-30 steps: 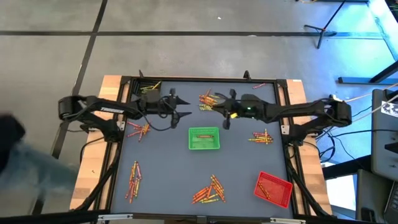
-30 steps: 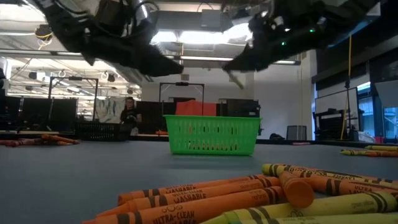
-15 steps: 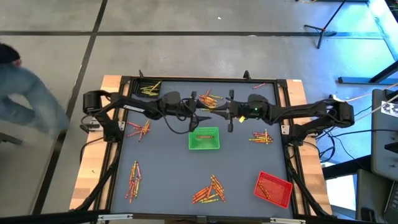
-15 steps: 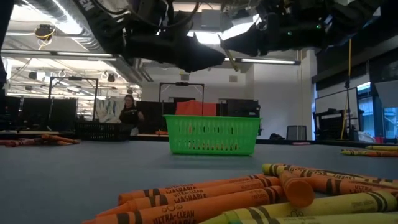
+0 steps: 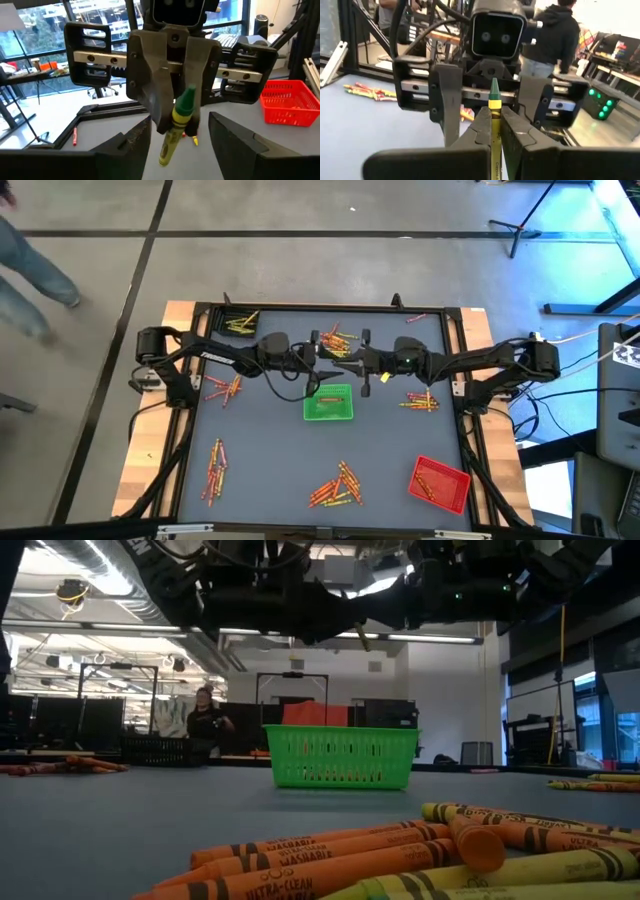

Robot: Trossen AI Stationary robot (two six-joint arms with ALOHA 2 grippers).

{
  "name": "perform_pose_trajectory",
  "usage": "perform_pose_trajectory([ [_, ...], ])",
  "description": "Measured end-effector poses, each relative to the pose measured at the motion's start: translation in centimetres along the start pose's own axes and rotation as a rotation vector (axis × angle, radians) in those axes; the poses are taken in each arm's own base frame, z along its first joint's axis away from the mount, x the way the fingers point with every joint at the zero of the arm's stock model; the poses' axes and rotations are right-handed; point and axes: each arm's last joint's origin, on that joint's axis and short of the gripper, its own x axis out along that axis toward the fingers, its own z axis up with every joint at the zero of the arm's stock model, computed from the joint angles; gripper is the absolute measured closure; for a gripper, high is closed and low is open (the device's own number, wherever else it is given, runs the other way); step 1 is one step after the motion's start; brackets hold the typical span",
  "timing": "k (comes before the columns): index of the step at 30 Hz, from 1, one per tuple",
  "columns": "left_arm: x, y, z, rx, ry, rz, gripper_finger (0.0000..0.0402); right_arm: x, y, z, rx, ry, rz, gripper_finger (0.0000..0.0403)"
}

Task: Sort crayons
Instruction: Put the green crayon into the black bin

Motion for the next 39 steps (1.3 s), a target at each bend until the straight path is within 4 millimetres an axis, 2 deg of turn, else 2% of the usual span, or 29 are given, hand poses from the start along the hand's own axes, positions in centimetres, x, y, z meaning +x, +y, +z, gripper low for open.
perform_pose_trajectory([
  [15,0.0,0.0,-0.1,0.028,0.011,0.012,0.0383,0.0,0.1,0.2,0.01,-0.037,0.062,0.0388],
  [19,0.0,0.0,-0.2,0.028,0.017,0.011,0.0393,0.0,0.1,0.2,0.014,-0.032,0.065,0.038],
  [22,0.0,0.0,-0.4,0.02,0.039,0.024,0.0389,0.0,0.2,0.1,0.052,-0.025,0.067,0.0344],
  [26,-0.6,0.3,-0.5,0.019,0.151,0.066,0.0389,-0.6,0.2,0.4,0.092,0.021,0.079,0.0262],
  [31,-2.9,0.6,0.5,0.043,0.385,0.242,0.0389,-2.7,-0.1,1.8,0.099,0.131,-0.006,0.0183],
  [35,-5.4,1.2,0.7,0.1,0.613,0.473,0.0389,-4.1,-0.3,2.0,0.1,0.251,-0.114,0.0155],
  [39,-8.6,2.8,1.0,0.144,0.824,0.708,0.0389,-4.6,-0.4,1.6,0.092,0.332,-0.202,0.0151],
])
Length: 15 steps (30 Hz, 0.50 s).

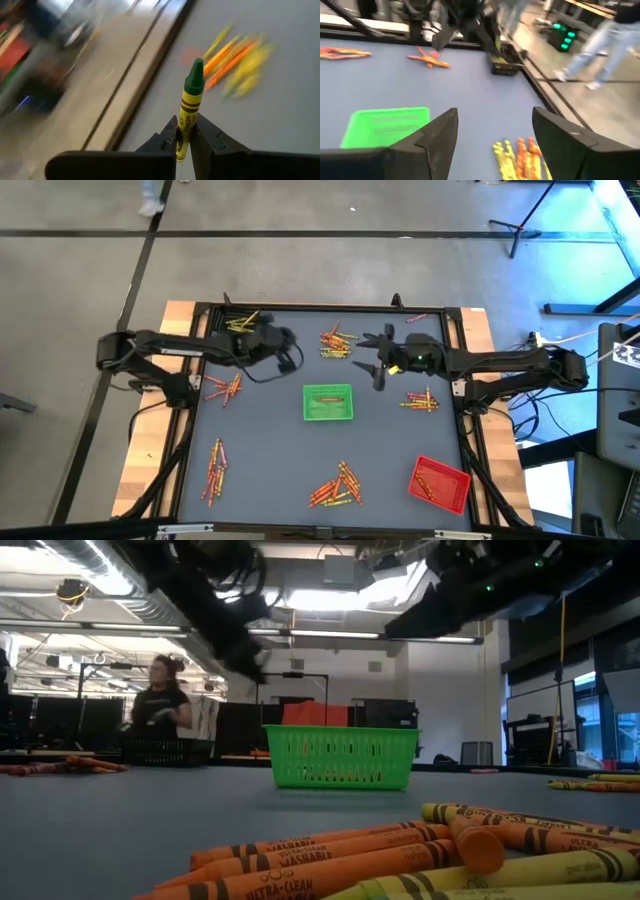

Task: Sort crayons
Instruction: Put the green crayon into the black bin

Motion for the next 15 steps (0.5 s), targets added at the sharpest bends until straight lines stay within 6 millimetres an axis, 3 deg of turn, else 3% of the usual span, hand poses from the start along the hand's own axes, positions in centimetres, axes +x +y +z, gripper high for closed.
perform_pose_trajectory([
  [4,0.2,3.4,-2.1,-0.071,0.177,0.095,0.0389,0.1,-0.1,-0.2,0.0,0.022,-0.057,0.0151],
  [8,1.6,6.2,-4.3,-0.118,0.32,0.149,0.0388,0.1,-0.1,-0.1,0.0,0.019,-0.057,0.015],
  [15,3.4,8.9,-8.4,-0.19,0.468,0.209,0.0388,0.1,-0.1,-0.2,0.0,0.021,-0.056,0.015],
])
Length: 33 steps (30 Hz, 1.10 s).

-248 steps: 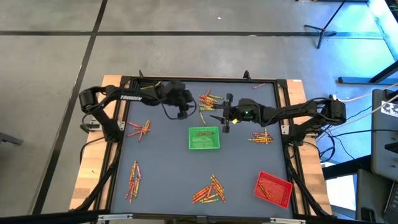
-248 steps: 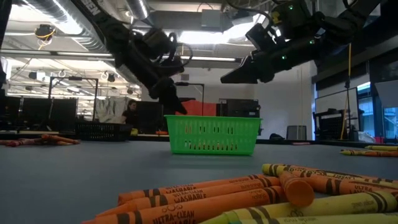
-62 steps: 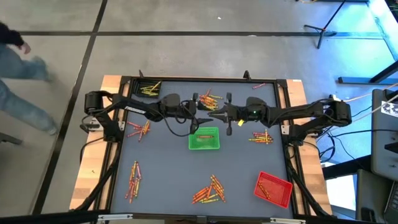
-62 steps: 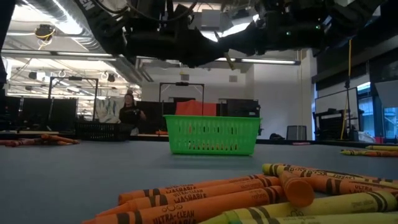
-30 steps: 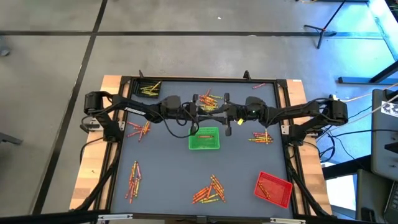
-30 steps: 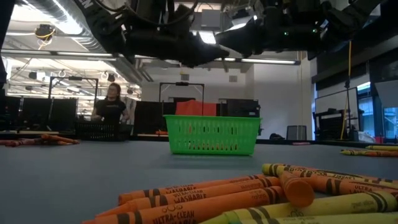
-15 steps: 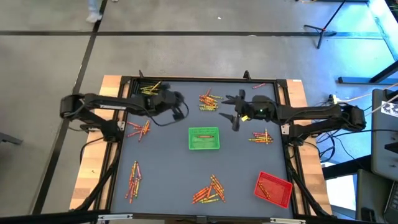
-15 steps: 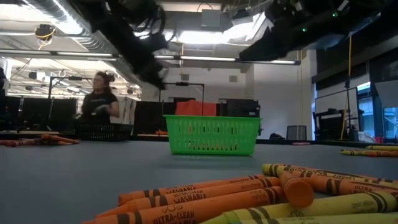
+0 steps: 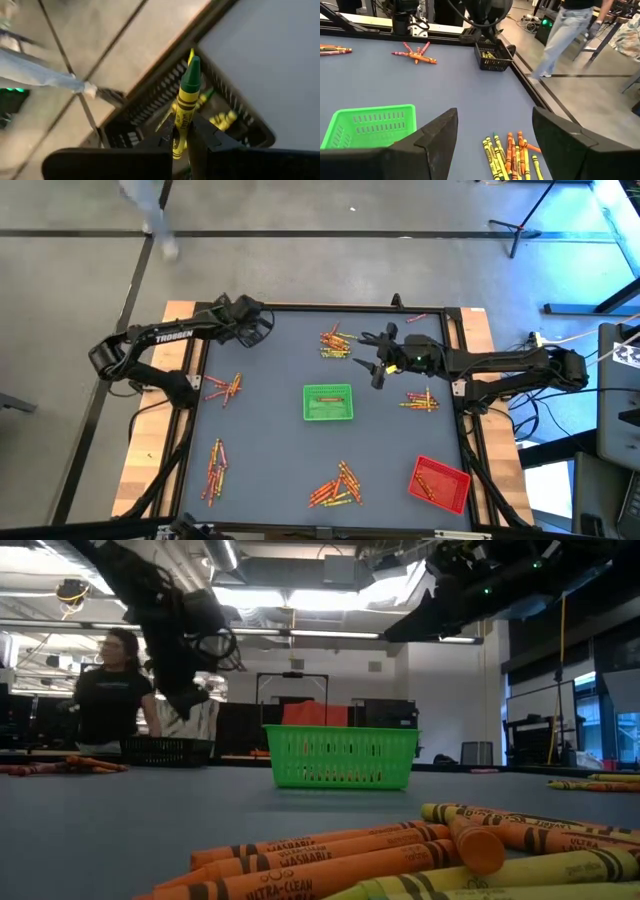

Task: Sort crayons
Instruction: Put the green crayon into the black bin, then put the red crayon into the green bin

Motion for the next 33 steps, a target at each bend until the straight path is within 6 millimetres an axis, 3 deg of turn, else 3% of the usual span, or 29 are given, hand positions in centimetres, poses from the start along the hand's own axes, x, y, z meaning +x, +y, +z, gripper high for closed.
perform_pose_trajectory([
  [6,0.8,0.5,-0.8,-0.044,0.037,-0.027,0.038,0.0,0.0,0.0,0.0,-0.001,-0.001,0.015],
  [17,0.4,0.6,-0.4,-0.058,0.01,-0.037,0.0285,0.0,0.0,0.0,0.0,0.0,0.0,0.015],
  [23,-2.8,-1.3,1.8,-0.085,-0.284,-0.265,0.0282,0.0,-0.1,0.0,0.031,0.009,-0.045,0.015],
  [29,-6.0,-4.9,4.1,-0.058,-0.654,-0.59,0.0282,0.0,-0.3,-0.5,0.02,0.064,-0.137,0.015],
  [33,-7.5,-7.1,4.9,-0.056,-0.872,-0.699,0.0282,-0.1,-0.5,-0.9,0.006,0.12,-0.226,0.015],
])
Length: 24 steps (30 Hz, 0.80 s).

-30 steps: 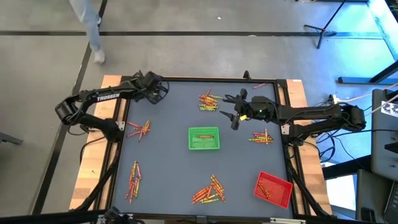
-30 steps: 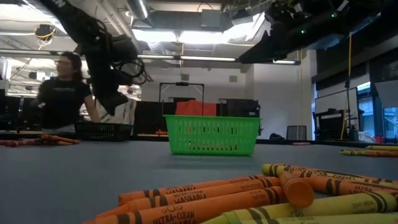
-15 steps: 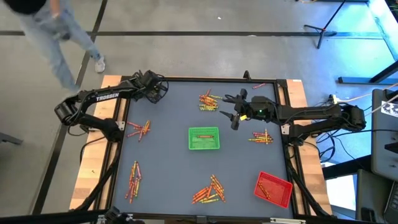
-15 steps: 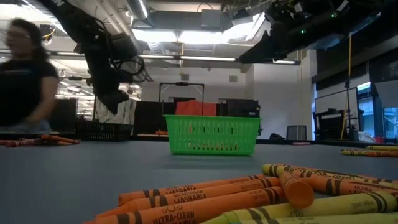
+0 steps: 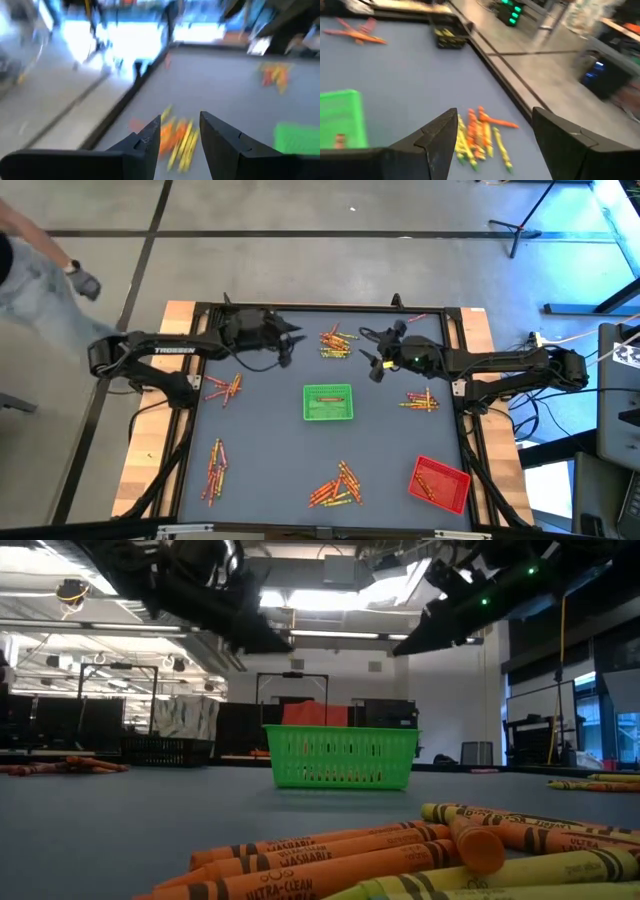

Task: Sort crayons
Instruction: Put the red crayon into the green bin

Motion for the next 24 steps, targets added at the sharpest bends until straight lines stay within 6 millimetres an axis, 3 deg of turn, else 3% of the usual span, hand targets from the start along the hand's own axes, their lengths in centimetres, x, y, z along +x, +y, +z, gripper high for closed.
perform_pose_trajectory([
  [5,1.8,-1.8,0.2,0.069,-0.168,-0.045,0.0282,0.1,-1.2,0.1,-0.03,0.115,-0.088,0.015],
  [11,3.5,-2.6,-1.7,0.133,-0.128,-0.061,0.0282,0.8,-4.3,0.3,0.021,0.174,-0.067,0.015],
  [16,3.6,-2.5,-1.8,0.138,-0.134,-0.058,0.0282,2.1,-7.1,-1.2,0.08,0.241,-0.037,0.015],
  [24,3.6,-2.6,-1.8,0.137,-0.138,-0.057,0.0282,3.1,-12.1,-3.1,0.084,0.483,-0.182,0.015],
])
